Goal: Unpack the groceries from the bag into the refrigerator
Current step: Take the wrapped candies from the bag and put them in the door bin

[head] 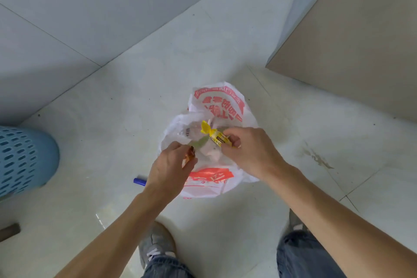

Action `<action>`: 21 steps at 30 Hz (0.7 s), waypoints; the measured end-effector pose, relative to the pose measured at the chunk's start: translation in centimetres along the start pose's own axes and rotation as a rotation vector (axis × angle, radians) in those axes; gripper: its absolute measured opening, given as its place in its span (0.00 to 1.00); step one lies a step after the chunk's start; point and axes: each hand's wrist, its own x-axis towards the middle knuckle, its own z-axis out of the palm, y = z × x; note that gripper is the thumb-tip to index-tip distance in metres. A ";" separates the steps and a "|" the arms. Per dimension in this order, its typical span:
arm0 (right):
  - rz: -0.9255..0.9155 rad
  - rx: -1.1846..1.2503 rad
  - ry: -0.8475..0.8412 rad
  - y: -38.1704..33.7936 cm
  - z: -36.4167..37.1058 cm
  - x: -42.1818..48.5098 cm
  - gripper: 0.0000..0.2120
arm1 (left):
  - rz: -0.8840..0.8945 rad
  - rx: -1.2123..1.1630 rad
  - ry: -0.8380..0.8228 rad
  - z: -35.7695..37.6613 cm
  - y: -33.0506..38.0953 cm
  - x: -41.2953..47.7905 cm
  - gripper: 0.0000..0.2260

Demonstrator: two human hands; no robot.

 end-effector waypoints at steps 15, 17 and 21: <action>0.197 0.591 -0.025 -18.6 -20.2 -21.2 0.08 | -0.223 -1.074 -0.090 -25.3 22.2 -16.6 0.07; 0.190 0.613 -0.002 -21.3 -24.6 -24.7 0.09 | -0.182 -1.088 -0.142 -29.1 26.4 -19.2 0.09; 0.169 0.692 0.133 -25.0 -33.7 -31.7 0.12 | -0.056 -1.087 -0.204 -35.9 35.3 -23.4 0.09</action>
